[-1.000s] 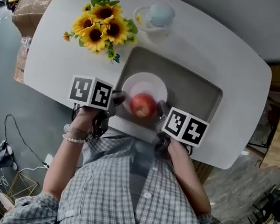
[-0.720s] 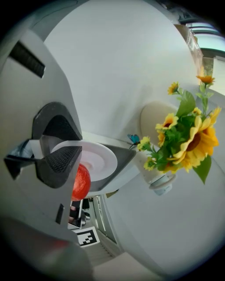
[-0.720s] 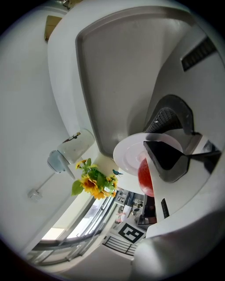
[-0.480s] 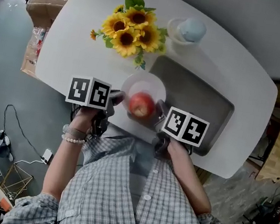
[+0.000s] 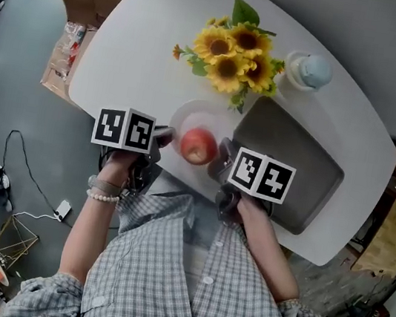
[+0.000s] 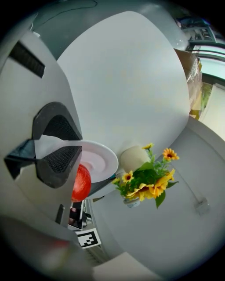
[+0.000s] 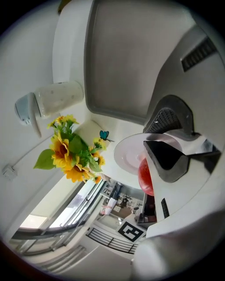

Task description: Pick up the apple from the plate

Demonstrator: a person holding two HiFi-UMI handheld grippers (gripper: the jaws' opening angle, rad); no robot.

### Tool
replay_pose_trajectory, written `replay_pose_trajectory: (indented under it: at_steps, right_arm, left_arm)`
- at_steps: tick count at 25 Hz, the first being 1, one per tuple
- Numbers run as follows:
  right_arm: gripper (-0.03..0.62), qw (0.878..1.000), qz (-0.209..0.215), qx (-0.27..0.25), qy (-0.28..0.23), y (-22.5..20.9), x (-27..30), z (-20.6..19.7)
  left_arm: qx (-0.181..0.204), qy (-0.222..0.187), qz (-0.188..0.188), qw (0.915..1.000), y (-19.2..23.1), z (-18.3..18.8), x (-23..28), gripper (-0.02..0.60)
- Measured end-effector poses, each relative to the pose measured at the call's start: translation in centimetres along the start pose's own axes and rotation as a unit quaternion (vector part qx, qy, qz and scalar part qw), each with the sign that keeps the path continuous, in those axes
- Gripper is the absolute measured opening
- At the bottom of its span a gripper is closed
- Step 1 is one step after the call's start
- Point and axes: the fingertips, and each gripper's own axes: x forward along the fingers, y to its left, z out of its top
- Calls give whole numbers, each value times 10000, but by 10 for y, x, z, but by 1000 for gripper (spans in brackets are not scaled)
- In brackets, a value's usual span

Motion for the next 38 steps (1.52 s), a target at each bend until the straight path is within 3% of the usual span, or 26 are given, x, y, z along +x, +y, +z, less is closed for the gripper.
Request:
replay_pose_trajectory:
  at_steps: [16, 38]
  right_arm:
    - [63, 9962, -126, -569, 647, 49, 63, -9]
    - [63, 9898, -403, -764, 1134, 52, 86, -14]
  left_arm:
    - [-172, 130, 126, 9997, 75, 10, -17, 46]
    - [308, 148, -4, 9994, 88, 15, -13, 48]
